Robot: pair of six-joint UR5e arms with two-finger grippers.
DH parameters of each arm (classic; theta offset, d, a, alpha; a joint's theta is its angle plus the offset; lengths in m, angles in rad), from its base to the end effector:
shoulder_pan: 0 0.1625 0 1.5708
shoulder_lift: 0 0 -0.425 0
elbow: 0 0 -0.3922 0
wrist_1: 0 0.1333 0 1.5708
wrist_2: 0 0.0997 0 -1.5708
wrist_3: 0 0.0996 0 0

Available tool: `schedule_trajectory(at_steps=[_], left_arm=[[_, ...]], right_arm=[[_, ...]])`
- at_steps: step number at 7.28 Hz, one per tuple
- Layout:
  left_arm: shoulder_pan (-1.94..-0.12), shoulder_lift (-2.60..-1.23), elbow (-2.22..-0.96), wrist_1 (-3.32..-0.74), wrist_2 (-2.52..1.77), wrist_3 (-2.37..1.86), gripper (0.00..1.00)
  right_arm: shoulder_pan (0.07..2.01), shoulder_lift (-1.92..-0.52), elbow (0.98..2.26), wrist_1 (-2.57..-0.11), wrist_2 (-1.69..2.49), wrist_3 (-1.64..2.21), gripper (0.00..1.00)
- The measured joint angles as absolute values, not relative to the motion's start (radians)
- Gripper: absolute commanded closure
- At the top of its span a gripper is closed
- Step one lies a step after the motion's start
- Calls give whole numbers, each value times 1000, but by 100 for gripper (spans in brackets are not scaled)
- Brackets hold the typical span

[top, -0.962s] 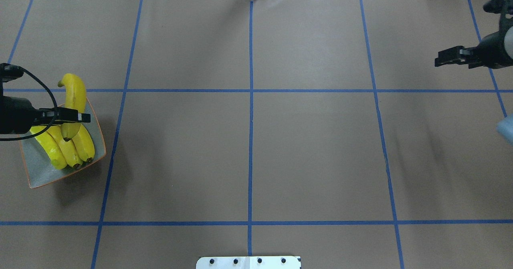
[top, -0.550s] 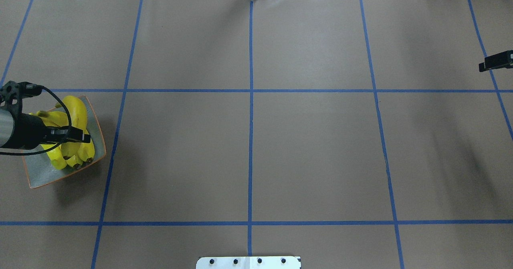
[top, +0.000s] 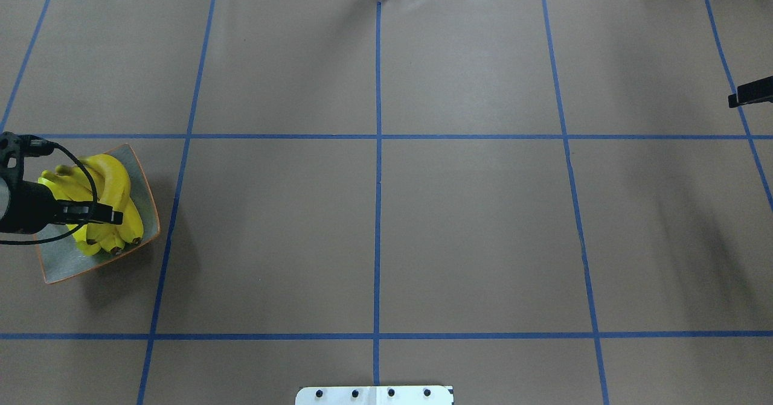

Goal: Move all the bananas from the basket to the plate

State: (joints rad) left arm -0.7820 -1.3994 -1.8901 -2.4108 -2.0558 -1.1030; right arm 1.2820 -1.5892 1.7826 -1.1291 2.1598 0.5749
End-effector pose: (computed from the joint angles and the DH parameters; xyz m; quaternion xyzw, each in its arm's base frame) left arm 0.2537 -0.3744 0.4887 0.0978 0.4969 -0.0213 0.8620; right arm -0.0695 -0.5077 0.5196 0.1559 -0.3755 0.0399 0.9127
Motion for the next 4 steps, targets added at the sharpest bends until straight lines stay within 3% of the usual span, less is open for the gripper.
schedule_trajectory(at_steps=[4], left_arm=[[-815, -1407, -1899, -2411, -2056, -1028, 0]], right_arm=[[1294, -1595, 1776, -1131, 2162, 554, 0]])
